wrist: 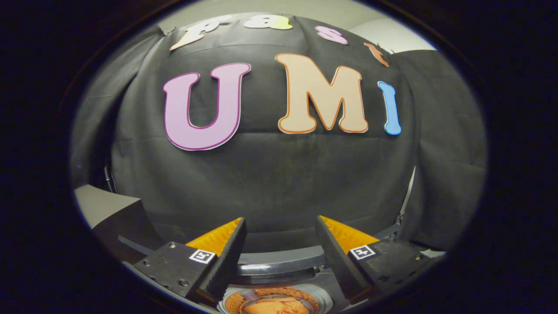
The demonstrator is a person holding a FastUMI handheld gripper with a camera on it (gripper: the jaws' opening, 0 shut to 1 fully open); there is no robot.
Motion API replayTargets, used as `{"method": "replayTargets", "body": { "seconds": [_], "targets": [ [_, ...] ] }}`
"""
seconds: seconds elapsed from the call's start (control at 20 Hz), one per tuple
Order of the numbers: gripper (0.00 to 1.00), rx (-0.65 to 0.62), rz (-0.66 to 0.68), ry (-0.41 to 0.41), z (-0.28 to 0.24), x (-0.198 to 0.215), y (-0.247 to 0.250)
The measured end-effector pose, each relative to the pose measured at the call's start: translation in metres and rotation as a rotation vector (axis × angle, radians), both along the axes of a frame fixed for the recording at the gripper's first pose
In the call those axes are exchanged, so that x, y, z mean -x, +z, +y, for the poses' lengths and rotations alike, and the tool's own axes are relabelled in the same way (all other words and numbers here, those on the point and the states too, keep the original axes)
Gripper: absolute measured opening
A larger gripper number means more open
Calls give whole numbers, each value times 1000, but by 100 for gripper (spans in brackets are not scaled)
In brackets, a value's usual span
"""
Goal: Put the clothes into the washing machine and then close the washing machine lid.
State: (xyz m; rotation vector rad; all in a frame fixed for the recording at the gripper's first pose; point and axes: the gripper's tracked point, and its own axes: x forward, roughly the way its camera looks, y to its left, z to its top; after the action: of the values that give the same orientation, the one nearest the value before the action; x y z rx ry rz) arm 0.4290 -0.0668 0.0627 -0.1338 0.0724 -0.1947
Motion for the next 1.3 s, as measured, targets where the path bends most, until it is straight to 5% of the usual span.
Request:
{"method": "replayTargets", "body": {
  "seconds": [0.55,1.3],
  "targets": [
    [98,-95,70,-3,-4,35,-48],
    [97,-38,76,11,24,129,-68]
  ]
}}
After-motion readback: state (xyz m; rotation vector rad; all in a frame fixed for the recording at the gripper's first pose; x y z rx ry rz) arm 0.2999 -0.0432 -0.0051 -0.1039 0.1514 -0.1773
